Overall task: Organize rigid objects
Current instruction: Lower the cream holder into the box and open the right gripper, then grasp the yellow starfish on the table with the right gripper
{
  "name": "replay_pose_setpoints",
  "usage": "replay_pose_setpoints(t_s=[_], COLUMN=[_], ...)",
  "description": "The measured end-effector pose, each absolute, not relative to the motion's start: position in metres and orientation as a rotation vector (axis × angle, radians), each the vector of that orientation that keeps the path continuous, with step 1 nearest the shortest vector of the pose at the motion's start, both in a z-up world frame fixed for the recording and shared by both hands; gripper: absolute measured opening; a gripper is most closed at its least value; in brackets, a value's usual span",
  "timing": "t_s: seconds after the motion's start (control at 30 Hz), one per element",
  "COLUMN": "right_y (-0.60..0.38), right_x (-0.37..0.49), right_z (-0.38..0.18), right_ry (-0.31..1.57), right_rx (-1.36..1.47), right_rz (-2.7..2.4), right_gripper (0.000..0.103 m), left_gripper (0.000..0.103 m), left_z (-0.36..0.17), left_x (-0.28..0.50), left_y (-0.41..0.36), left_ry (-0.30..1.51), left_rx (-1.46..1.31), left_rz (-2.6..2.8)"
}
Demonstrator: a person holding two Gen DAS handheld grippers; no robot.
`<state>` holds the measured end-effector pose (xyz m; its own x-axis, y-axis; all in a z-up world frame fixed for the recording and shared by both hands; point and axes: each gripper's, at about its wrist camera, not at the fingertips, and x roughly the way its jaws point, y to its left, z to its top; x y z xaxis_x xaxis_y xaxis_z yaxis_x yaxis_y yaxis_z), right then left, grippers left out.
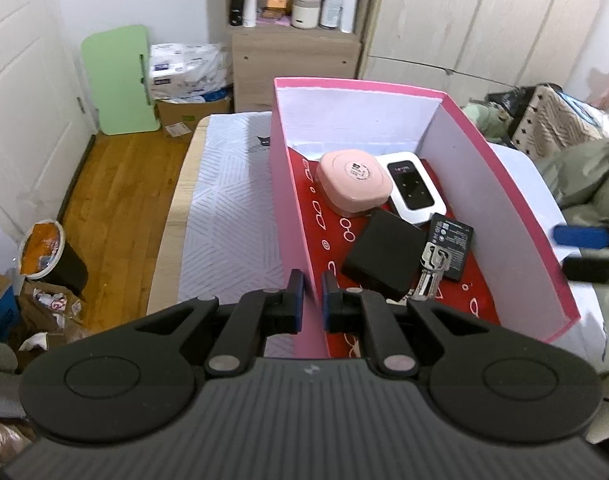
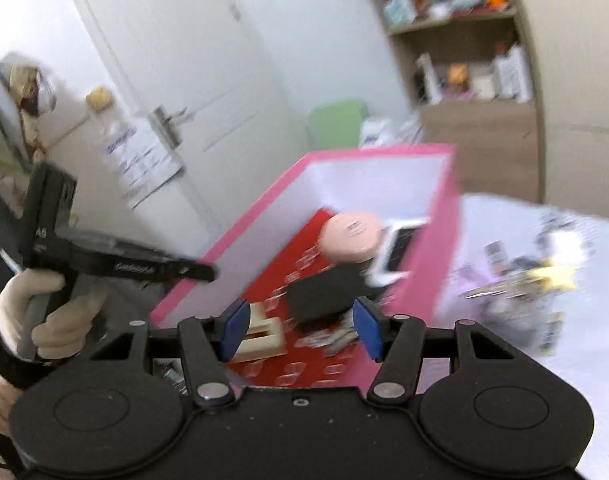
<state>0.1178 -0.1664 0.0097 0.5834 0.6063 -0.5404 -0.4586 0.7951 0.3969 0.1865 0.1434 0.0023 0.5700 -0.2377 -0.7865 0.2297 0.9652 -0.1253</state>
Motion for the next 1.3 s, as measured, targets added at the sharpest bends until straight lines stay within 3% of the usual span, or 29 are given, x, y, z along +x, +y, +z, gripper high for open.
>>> replay_pose_setpoints(t_s=[0.43,0.9,1.17,1.3], right_y=[-0.247,-0.269,-0.261,-0.258], right_x=[0.128,0.234,0.250,0.246], right_z=[-0.059,-0.083,-0.099,-0.097], right_ry=[0.653,0.800,0.805,0.791], right_rx=[0.045,0.153,0.212,0.190], right_rz=[0.411,0.325,0.301,0.307], right_gripper=[0.062,0.065,0.067,0.060], left_gripper=[0.007,0.004,0.004,0.004], left_z=[0.000,-0.011,-0.012,-0.011], left_x=[0.190,0.201,0.200,0.198], left_y=[0.120,0.119,0.118,0.120], left_ry=[0.953,0.963,0.951,0.943], left_rx=[-0.003,-0.037,-0.011,0.008], left_rz=[-0.080,-0.028,-0.052,-0.082])
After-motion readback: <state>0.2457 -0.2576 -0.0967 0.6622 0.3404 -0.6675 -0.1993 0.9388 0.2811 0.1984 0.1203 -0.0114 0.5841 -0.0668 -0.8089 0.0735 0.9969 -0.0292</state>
